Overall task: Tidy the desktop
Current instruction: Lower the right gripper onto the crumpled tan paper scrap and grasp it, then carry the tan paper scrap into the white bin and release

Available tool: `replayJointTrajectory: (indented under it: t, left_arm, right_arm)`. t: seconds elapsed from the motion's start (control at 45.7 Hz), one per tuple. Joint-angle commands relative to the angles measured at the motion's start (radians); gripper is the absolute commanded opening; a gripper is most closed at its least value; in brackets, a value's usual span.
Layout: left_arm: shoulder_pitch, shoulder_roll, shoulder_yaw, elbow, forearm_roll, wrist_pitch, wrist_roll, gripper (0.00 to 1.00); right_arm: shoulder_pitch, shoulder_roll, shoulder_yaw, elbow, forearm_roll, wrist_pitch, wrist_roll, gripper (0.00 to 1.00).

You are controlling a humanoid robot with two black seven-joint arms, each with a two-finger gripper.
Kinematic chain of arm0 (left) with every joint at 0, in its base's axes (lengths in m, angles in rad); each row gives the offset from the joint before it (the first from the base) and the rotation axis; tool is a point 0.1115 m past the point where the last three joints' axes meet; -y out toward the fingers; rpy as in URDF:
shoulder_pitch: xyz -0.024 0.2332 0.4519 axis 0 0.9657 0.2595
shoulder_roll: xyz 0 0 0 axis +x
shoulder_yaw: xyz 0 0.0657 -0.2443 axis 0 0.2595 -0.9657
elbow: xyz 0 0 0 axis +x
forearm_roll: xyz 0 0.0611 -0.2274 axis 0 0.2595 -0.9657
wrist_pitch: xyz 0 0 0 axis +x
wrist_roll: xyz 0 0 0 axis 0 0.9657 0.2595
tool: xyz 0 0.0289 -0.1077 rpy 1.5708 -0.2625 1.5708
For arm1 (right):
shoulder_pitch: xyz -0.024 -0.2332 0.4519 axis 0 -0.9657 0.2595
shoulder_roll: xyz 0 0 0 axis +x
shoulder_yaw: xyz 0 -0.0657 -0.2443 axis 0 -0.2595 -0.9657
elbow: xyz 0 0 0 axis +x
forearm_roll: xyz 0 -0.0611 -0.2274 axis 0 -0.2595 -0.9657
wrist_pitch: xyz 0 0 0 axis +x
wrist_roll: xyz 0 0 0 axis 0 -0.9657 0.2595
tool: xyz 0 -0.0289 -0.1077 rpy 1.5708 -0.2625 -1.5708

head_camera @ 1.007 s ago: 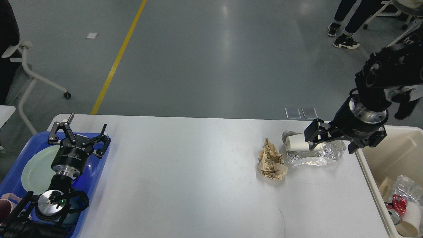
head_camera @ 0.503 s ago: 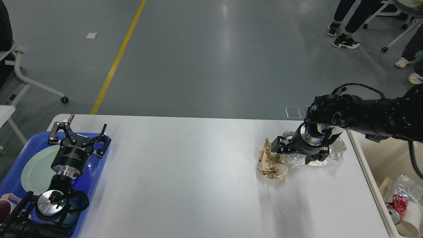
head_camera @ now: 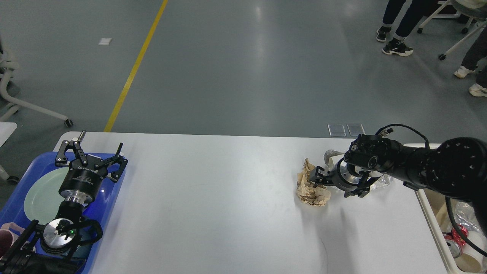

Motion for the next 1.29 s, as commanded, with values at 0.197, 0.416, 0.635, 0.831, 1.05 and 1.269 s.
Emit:
replayJointTrajectory:
  t: [0.197, 0.416, 0.635, 0.831, 1.05, 1.269]
  left_arm:
    - [0.0, 0.0, 0.0, 0.0, -0.001, 0.0, 0.001, 0.97]
    - [0.0, 0.0, 0.0, 0.0, 0.001, 0.0, -0.001, 0.97]
    - [-0.002, 0.0, 0.0, 0.0, -0.001, 0.0, -0.001, 0.97]
    - [0.0, 0.0, 0.0, 0.0, -0.001, 0.0, 0.001, 0.97]
    - [0.0, 0.0, 0.0, 0.0, 0.001, 0.0, 0.001, 0.97]
    - [0.0, 0.0, 0.0, 0.0, -0.001, 0.0, -0.001, 0.97]
  right_arm:
    - [-0.092, 0.004, 0.059, -0.012, 0.002, -0.107, 0.002, 0.95]
    - [-0.128, 0.0, 0.07, -0.009, 0.002, -0.179, 0.008, 0.62]
    - [-0.131, -0.001, 0.07, 0.0, 0.006, -0.179, 0.008, 0.01]
    - [-0.128, 0.0, 0.068, 0.014, 0.008, -0.17, 0.0, 0.0]
    - [-0.111, -0.012, 0.065, 0.069, 0.022, -0.166, -0.003, 0.0]
    - [0.05, -0.085, 0.056, 0.31, 0.032, -0.14, -0.014, 0.0]
